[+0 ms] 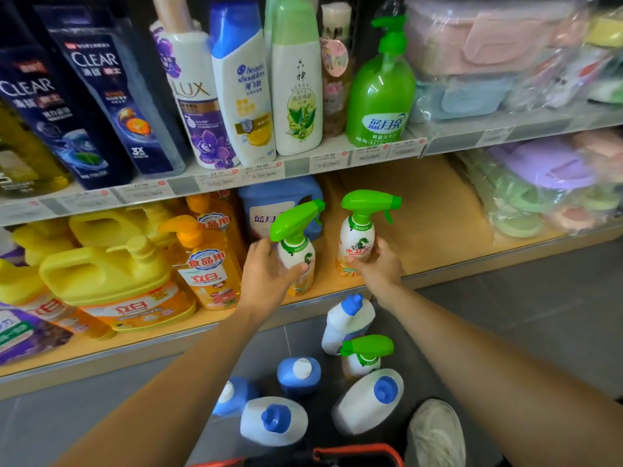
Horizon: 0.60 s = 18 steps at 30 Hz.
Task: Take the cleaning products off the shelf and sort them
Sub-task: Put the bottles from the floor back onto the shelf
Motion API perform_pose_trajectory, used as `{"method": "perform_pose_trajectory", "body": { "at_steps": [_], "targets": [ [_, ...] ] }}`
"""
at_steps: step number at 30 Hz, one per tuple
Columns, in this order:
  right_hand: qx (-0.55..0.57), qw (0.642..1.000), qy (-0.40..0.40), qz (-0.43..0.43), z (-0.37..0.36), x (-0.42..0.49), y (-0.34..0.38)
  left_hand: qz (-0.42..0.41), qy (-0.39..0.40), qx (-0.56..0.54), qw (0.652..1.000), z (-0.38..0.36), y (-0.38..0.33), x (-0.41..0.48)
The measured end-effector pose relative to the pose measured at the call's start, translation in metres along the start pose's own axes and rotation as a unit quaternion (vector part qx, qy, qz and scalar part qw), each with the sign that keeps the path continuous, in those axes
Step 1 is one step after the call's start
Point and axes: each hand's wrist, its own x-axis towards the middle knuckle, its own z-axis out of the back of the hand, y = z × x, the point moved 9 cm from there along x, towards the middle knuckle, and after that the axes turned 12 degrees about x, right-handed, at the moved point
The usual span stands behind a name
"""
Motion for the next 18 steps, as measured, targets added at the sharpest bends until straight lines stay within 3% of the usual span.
{"method": "perform_pose_trajectory", "body": {
  "at_steps": [5, 11, 14, 18],
  "targets": [
    [-0.027, 0.999, 0.001, 0.033, -0.009, 0.024, 0.001, 0.069, 0.013, 0.011, 0.997, -0.027, 0.030, -0.003],
    [-0.021, 0.999, 0.018, 0.033, -0.031, 0.071, 0.007, 0.070, 0.012, 0.016, 0.997, -0.037, 0.040, 0.011],
    [0.005, 0.999, 0.037, 0.015, -0.045, 0.092, 0.008, 0.069, 0.017, 0.018, 0.997, -0.039, 0.042, 0.014],
    [0.119, 0.987, 0.096, -0.058, -0.051, 0.101, -0.007, 0.070, 0.020, -0.003, 0.997, -0.045, 0.039, 0.018]
  ]
}}
